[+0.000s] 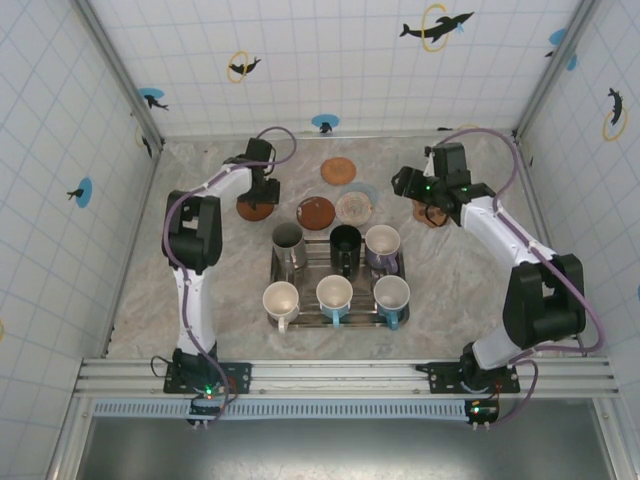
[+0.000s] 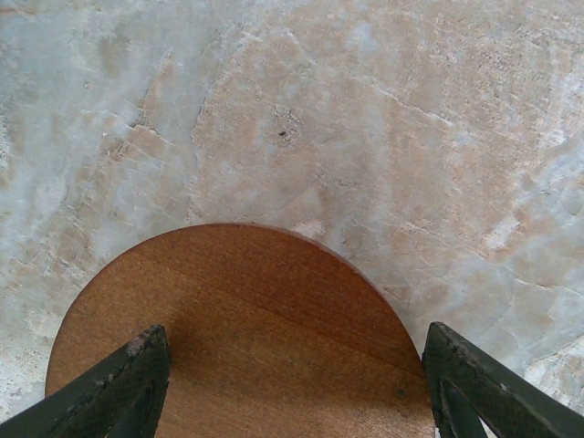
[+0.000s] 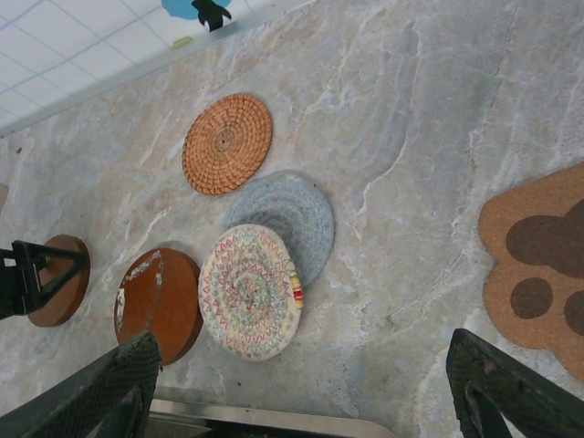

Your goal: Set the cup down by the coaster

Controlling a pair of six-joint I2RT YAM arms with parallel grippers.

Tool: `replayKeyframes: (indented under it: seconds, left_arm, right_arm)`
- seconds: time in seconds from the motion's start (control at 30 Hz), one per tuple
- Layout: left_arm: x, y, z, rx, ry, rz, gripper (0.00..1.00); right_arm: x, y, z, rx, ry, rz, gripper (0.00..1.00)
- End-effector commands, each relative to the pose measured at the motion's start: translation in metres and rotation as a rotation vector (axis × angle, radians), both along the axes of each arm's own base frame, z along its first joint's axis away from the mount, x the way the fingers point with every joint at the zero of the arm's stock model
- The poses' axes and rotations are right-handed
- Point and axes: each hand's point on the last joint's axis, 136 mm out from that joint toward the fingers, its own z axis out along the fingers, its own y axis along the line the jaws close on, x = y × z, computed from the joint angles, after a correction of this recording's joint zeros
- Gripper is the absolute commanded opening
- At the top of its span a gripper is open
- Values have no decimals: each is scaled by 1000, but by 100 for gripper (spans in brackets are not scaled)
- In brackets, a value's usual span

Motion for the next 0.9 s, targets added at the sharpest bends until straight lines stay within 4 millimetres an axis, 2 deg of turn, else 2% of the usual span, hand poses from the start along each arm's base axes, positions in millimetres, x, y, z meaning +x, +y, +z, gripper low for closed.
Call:
replayKeyframes:
  seconds: [0.0,0.17,0.33,0.43,0.53,0.63,0.77,0.87]
  left_arm:
    - [-27,15,-35,25,151,40,73]
    - [1,9,-6,13,68,29,72]
    - [25,6,54,-17,-65,40,74]
    - [24,10,90,-73,-129,57,75]
    - [9,21,117,-124,-177,104,76]
    - [-17,31,120,-165,-171,134,76]
    - [-54,39,102,-222,-129,190,76]
    - [-70,31,89,-350,-135,215,75]
  right_arm:
    - [5,5,7,1,-10,3,84]
    - [9,12,12,3,-10,23,83]
    - [18,30,22,1,-15,76,82]
    - [25,45,28,-18,-5,129,80]
    - [32,62,26,-38,15,182,79]
    - [39,84,17,-19,57,246,73]
    - [45,115,-2,-22,127,319,68]
    - [46,141,-18,-34,160,372,68]
